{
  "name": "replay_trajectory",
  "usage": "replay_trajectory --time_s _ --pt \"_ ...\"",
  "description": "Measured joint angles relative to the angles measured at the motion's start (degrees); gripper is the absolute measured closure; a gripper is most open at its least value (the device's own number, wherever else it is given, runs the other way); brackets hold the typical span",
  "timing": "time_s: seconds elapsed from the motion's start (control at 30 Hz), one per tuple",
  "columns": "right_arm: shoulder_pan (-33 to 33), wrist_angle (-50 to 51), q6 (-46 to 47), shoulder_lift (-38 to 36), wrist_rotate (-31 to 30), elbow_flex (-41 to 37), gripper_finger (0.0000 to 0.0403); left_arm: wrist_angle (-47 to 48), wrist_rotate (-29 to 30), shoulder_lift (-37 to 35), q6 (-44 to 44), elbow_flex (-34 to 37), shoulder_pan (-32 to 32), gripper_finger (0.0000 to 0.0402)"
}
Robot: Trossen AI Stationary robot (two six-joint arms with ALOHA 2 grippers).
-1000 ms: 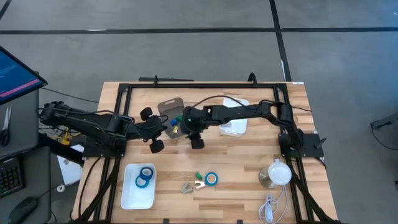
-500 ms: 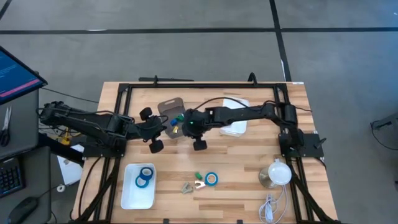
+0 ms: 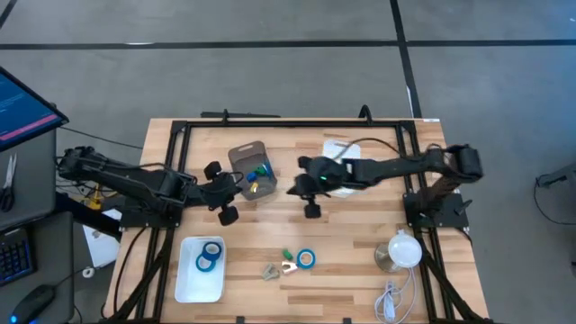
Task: Pick and place Stapler, Stapler remover, tape
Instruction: Put the light blue tape into the bottom white bin
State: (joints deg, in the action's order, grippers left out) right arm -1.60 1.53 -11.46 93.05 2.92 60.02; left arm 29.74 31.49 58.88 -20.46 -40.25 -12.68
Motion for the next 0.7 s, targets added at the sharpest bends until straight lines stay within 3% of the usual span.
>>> replay_trajectory --time_s 0.1,0.2,0.5,0.7 --pt "2.9 -4.5 1.2 -4.9 -0.8 -6.8 0.0403 -3.7 -0.2 0.0 1.2 0.7 -1.8 0.0400" --pt "6.9 -9.8 3.4 -8.3 -5.5 -11.9 0.0403 -5.8 -0.2 0.0 3.4 0.7 -3.2 0.0400" --pt "16.1 -14.2 14.2 -10.4 -32.6 -16.7 0.0403 -6.3 -0.2 0.0 11.3 0.7 -3.8 0.0400" --pt "17.3 -14.0 24.8 -10.3 -35.1 -16.7 0.0403 -6.3 -0.2 0.0 8.4 0.7 -3.8 0.0400"
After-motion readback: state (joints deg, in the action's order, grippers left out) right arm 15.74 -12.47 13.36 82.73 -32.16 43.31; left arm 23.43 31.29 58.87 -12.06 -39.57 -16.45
